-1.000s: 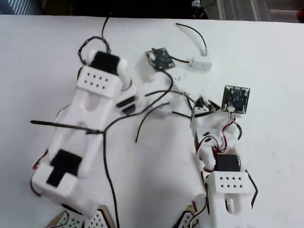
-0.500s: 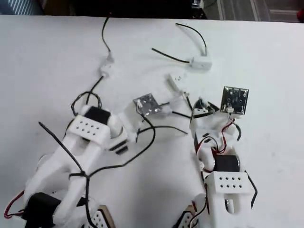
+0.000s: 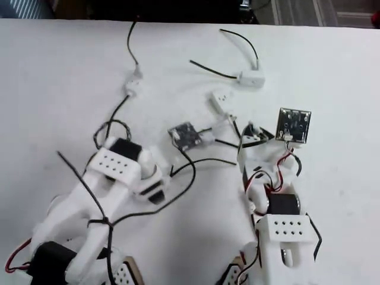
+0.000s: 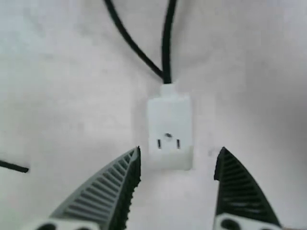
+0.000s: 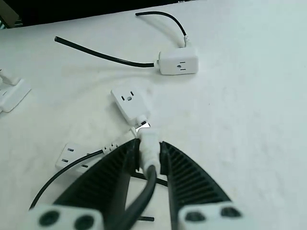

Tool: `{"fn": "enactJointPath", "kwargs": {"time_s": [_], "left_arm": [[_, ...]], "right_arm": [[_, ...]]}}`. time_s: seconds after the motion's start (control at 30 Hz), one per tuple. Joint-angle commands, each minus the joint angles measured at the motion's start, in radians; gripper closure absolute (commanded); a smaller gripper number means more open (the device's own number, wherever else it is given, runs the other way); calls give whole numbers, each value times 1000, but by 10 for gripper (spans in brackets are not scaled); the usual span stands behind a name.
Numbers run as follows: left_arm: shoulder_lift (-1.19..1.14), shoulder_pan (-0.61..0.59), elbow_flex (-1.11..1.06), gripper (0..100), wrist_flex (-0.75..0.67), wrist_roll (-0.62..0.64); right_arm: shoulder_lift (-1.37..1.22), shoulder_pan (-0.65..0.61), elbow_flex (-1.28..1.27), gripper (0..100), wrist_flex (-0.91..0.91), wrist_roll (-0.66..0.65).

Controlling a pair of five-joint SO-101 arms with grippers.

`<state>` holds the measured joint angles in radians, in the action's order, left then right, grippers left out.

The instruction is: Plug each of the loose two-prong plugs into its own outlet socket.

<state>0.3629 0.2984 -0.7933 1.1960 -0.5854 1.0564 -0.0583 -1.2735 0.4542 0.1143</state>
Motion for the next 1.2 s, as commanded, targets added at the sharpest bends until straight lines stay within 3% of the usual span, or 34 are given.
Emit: {"fn": "enactJointPath", "kwargs": {"time_s": [0.0,0.2,0.3,0.67,1.0,1.17], "left_arm": [[38,84,-57,751,0,29],[28,87,-133,766,-112,68],[27,41,-164,748,-186,68],[27,-140,-166,725,-249,-25],[25,-266,-69,727,-241,-80],[36,-188,-58,728,-150,-83]], "right_arm": [[18,2,9,981,-22,11],[18,2,9,981,-22,11],[18,2,9,981,-22,11],[18,2,8,981,-19,11],[18,4,8,981,-19,8],[18,4,8,981,-19,6]]}}
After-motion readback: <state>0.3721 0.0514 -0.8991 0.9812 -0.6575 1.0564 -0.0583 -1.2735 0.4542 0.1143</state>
